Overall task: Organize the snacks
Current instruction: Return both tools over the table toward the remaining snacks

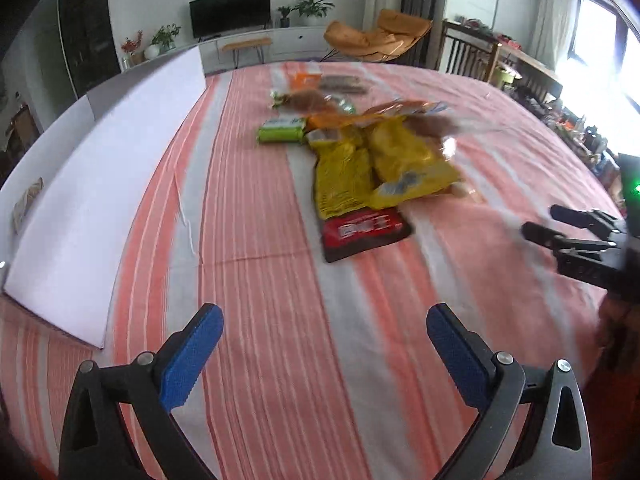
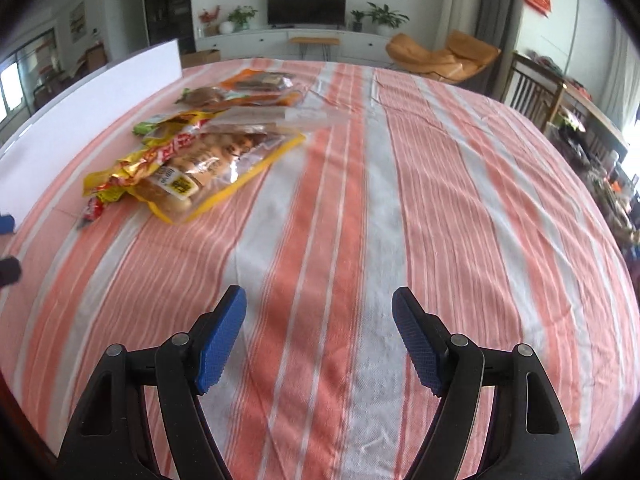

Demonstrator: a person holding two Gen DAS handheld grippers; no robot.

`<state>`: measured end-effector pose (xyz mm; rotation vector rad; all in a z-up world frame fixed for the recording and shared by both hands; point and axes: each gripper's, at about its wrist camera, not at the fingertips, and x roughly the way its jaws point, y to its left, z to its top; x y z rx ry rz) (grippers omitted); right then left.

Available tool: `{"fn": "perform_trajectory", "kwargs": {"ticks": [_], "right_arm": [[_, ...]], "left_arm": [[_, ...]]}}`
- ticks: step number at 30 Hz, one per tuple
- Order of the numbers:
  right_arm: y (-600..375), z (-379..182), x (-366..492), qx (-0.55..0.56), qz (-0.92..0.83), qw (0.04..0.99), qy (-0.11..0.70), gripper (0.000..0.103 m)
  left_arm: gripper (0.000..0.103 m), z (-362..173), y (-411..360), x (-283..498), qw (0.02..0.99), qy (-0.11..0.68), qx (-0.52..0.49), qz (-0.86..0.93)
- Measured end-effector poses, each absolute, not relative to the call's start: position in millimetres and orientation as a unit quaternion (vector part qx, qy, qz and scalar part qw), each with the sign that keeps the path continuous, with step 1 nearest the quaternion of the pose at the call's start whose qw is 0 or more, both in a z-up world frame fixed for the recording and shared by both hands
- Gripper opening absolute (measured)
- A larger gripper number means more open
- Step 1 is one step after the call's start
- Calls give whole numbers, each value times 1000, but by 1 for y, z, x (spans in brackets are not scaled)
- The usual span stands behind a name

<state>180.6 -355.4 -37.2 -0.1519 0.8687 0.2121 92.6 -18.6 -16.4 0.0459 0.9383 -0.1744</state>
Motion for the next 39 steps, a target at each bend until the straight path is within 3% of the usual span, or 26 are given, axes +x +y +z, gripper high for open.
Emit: {"fn": "perform_trajectory", "kwargs": {"ticks": [9, 39], "right_arm": [[-360, -46, 193, -48, 87, 893, 438, 91], [-360, -47, 192, -49, 82, 894, 438, 91]], "left_arm": [[101, -45, -6, 114, 891, 449, 25, -69], [103, -54, -7, 120, 890, 451, 24, -66]]}}
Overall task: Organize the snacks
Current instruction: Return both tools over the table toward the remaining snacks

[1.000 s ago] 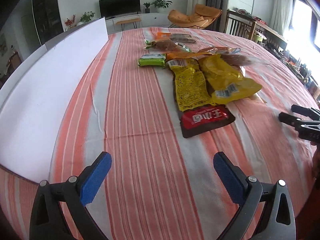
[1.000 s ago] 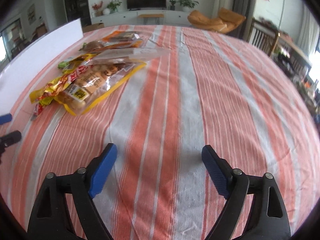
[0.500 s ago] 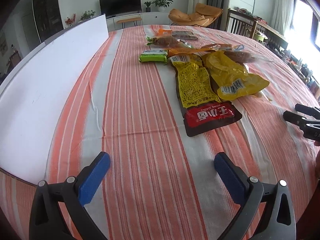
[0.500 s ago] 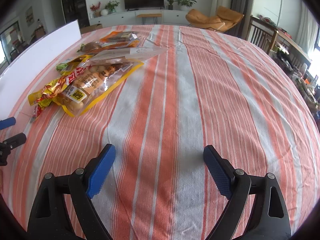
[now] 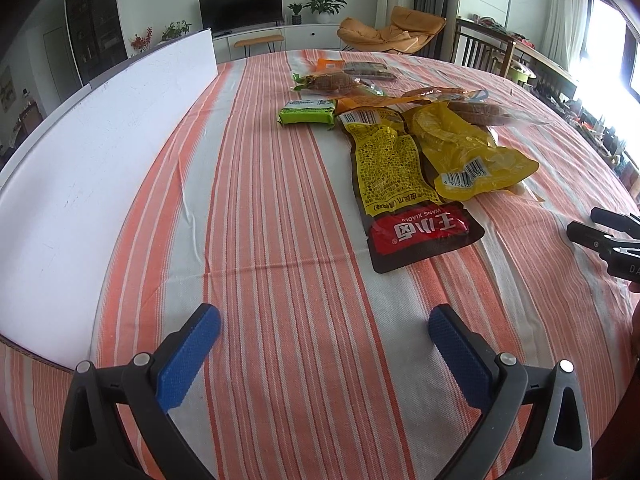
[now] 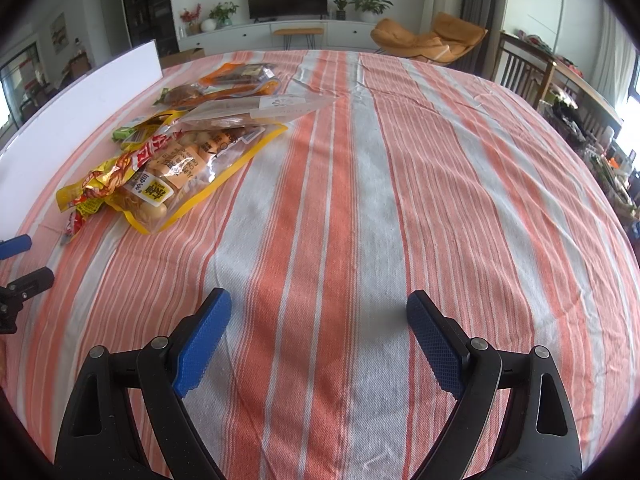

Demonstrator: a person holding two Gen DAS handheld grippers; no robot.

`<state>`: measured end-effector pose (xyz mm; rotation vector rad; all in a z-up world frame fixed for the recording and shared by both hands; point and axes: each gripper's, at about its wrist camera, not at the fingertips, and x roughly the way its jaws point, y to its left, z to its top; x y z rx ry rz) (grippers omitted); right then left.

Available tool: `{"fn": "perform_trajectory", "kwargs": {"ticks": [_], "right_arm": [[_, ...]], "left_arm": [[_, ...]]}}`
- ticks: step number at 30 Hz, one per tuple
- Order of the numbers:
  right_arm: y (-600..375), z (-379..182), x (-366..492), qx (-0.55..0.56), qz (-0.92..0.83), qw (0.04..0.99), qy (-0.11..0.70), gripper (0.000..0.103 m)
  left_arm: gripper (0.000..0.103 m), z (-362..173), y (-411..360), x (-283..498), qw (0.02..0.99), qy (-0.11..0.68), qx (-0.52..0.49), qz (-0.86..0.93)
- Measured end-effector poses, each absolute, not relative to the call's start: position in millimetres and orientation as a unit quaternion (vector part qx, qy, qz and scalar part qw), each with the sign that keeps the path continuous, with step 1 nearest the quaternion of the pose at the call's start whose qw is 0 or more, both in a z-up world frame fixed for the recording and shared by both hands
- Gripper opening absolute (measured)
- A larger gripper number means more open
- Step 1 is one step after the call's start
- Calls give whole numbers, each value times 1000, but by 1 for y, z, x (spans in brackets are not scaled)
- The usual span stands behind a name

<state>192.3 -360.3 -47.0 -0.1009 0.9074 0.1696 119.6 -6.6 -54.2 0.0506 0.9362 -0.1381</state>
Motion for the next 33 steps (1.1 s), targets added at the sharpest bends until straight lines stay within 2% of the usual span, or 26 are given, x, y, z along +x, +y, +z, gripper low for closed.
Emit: {"fn": "perform_trajectory", "kwargs": {"ticks": [33], "right_arm": [[-363, -46, 192, -47, 79, 895, 436, 91]], "left_arm": [[103, -54, 0, 108, 886, 459, 21, -62]]}}
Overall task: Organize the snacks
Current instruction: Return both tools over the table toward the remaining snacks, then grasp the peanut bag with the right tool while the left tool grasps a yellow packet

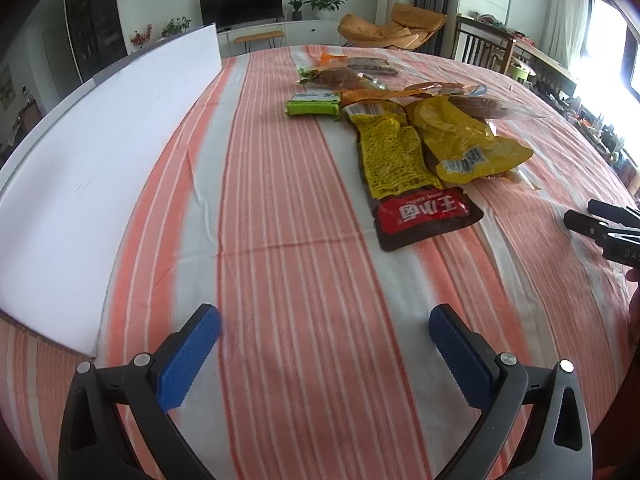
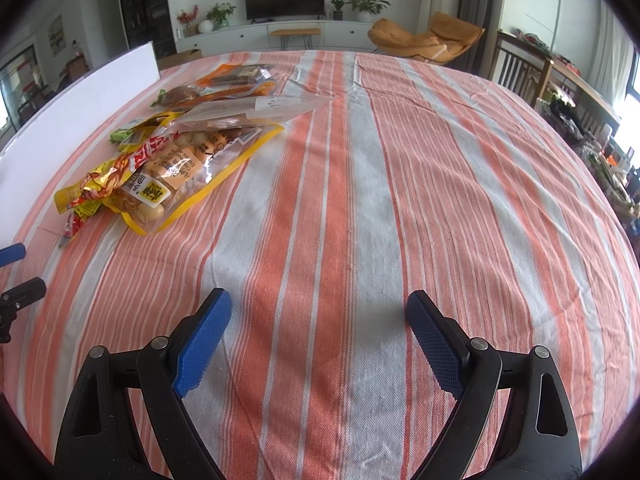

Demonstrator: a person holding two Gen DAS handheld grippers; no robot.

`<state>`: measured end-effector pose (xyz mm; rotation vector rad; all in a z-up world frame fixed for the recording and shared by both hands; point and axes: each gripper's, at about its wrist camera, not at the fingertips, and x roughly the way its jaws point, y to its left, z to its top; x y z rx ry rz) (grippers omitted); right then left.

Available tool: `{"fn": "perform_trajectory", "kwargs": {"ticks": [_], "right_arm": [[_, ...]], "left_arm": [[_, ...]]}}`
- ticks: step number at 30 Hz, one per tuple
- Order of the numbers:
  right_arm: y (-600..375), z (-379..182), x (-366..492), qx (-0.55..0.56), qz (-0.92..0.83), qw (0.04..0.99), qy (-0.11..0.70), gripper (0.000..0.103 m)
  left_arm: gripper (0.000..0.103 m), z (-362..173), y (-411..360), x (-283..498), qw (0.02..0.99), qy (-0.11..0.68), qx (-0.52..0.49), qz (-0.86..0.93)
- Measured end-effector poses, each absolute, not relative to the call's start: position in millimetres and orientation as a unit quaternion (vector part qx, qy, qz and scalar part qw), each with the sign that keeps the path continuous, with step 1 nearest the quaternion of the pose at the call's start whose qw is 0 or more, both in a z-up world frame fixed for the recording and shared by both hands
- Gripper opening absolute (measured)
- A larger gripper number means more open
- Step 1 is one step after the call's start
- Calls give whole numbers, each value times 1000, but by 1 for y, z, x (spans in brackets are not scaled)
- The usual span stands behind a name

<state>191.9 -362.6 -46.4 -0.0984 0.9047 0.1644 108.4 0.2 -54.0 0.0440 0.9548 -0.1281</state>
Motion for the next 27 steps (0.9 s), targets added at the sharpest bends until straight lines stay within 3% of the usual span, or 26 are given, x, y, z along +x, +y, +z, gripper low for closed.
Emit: {"fn": "perform_trajectory", "kwargs": {"ticks": [27], "right_arm": [[-367, -45, 196, -29, 65, 890, 450, 95]], "left_arm": [[103, -55, 8, 104, 890, 453, 19, -54]]}}
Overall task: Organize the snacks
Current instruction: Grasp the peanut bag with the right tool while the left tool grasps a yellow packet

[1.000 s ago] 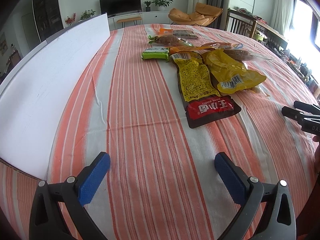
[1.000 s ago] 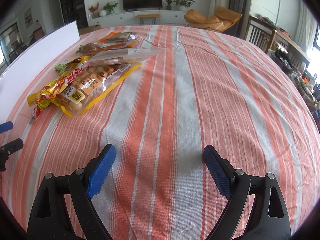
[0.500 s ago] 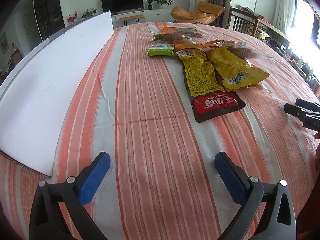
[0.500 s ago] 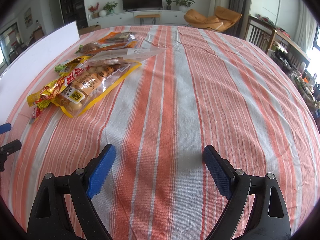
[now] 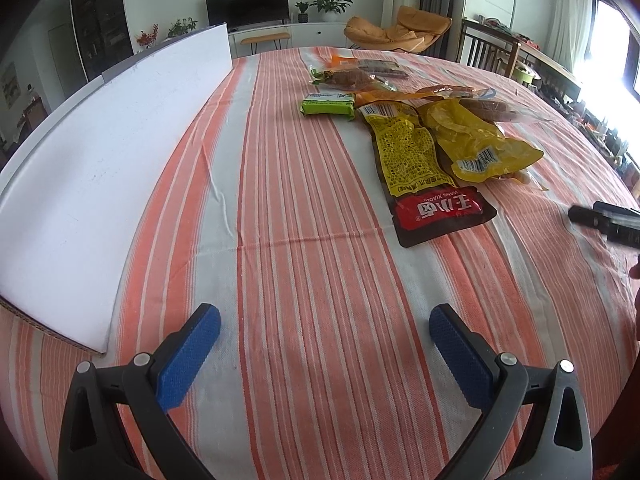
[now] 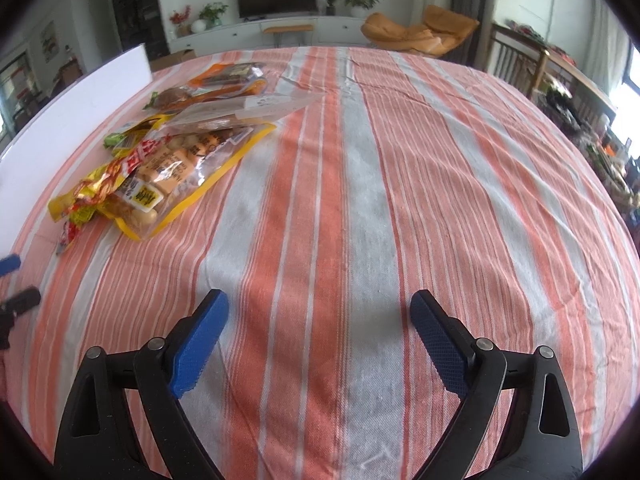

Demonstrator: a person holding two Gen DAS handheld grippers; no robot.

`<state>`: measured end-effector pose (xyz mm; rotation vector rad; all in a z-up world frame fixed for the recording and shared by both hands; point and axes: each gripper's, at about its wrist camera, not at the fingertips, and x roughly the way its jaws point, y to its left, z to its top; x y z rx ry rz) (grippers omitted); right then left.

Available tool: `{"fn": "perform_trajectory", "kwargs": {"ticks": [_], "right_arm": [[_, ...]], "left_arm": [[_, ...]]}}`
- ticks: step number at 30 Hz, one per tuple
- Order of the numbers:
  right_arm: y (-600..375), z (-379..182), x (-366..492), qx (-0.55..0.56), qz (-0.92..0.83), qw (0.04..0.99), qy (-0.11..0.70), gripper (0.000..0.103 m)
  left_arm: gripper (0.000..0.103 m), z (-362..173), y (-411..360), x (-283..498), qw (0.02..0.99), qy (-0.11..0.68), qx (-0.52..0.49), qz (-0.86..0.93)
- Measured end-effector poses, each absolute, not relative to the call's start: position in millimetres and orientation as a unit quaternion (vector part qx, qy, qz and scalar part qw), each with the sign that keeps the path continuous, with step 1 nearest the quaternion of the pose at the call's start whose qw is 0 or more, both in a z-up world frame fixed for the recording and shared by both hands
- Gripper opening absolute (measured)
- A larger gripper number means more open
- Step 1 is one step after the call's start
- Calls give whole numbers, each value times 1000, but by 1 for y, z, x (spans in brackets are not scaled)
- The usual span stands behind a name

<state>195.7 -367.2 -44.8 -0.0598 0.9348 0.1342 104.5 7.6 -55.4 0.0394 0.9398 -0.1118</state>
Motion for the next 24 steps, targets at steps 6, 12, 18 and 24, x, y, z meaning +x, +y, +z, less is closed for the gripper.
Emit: {"fn": "perform_trajectory", "kwargs": {"ticks": [6, 12, 18, 24], "right_arm": [[-337, -24, 229, 66, 125, 872, 468, 93], [-258, -30, 284, -16, 129, 854, 503, 91], [-237, -44, 290, -83, 104, 852, 506, 80], [-271, -40, 233, -123, 150, 844, 499, 72]], "left_arm": [[103, -55, 8, 104, 890, 453, 19, -54], [103, -55, 8, 104, 890, 453, 19, -54], [103, -56, 8, 103, 890, 452, 19, -54], [103, -56, 8, 104, 890, 452, 19, -53]]}}
